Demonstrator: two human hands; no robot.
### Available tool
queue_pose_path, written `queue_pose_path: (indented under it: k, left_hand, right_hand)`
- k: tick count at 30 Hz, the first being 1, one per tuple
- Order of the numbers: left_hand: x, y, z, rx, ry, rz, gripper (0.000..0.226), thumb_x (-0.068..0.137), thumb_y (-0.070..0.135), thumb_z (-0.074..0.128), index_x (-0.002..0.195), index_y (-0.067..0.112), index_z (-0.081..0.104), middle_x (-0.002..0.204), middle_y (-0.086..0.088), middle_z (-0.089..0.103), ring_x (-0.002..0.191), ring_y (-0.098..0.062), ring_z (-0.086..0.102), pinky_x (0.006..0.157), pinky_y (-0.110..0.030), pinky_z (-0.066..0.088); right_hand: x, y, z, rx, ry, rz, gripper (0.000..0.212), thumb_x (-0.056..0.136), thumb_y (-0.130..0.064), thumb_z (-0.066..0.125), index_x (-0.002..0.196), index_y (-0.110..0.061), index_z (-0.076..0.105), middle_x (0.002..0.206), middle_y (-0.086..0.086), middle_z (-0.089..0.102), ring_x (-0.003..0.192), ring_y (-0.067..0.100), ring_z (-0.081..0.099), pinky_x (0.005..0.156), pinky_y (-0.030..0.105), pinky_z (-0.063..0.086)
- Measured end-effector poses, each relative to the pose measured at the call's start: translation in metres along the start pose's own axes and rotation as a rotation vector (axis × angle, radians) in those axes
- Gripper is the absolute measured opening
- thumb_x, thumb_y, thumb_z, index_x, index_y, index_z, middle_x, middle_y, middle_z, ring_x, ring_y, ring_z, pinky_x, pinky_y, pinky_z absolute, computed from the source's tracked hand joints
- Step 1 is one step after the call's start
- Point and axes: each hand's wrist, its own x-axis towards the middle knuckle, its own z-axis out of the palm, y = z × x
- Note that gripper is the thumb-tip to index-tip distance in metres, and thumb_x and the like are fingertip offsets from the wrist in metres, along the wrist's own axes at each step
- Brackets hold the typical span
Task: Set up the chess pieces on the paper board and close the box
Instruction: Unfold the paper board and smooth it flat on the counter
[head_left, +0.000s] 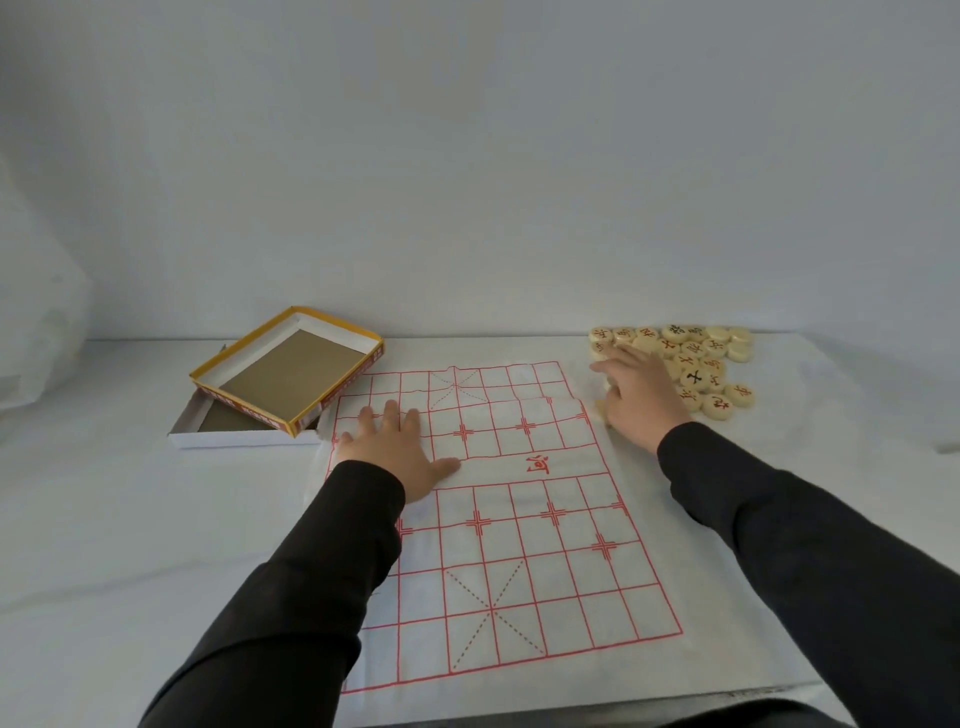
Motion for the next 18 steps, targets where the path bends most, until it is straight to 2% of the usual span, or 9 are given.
queue_pose_path:
  k: [3,7,12,15,18]
  left_hand:
    - [-0.003,0.004,-0.001,0.003,0.037,0.0,0.083,0.087,0.065,0.037,0.149,0.019,0.006,0.157,-0.007,-0.003,0.143,-0.034,0.001,0.114,-0.052,0.016]
    - [-0.008,0.018,-0.003,-0.002,0.11,0.063,0.077,0.09,0.059,0.037,0.149,0.021,0.004,0.157,-0.006,0.0,0.143,-0.033,0.003,0.114,-0.052,0.015]
    - [-0.01,0.034,0.001,-0.001,0.015,0.066,0.084,0.082,0.069,0.042,0.147,0.024,0.013,0.156,-0.006,0.008,0.142,-0.032,0.012,0.111,-0.054,0.023]
    - [-0.008,0.039,0.003,-0.002,0.001,0.076,0.089,0.08,0.071,0.043,0.148,0.026,0.009,0.157,-0.006,0.003,0.143,-0.033,0.006,0.11,-0.055,0.023]
    - [-0.005,0.042,0.003,-0.003,0.007,0.115,0.089,0.081,0.071,0.042,0.149,0.027,0.005,0.157,-0.005,-0.002,0.143,-0.033,0.001,0.111,-0.056,0.02]
  right_hand:
    - [-0.015,-0.005,0.003,0.107,0.025,0.061,0.039,0.089,-0.011,0.051,0.127,-0.016,0.055,0.151,0.004,0.034,0.142,0.019,0.019,0.118,0.039,0.007]
    - [-0.028,-0.01,0.008,0.052,-0.028,0.075,0.043,0.087,-0.012,0.051,0.128,-0.019,0.053,0.147,0.002,0.036,0.141,0.02,0.019,0.114,0.042,0.008]
    - [-0.029,-0.001,0.007,-0.04,0.001,0.144,0.035,0.092,-0.027,0.052,0.126,-0.022,0.054,0.143,-0.001,0.039,0.138,0.021,0.024,0.113,0.046,0.013]
    - [-0.026,0.002,0.004,-0.129,-0.019,0.232,0.04,0.094,-0.024,0.048,0.134,-0.023,0.046,0.149,0.001,0.03,0.142,0.026,0.014,0.114,0.052,0.009]
    - [-0.021,-0.004,0.0,-0.219,0.02,0.237,0.045,0.096,-0.023,0.042,0.14,-0.021,0.037,0.154,0.005,0.021,0.145,0.028,0.007,0.114,0.053,0.006]
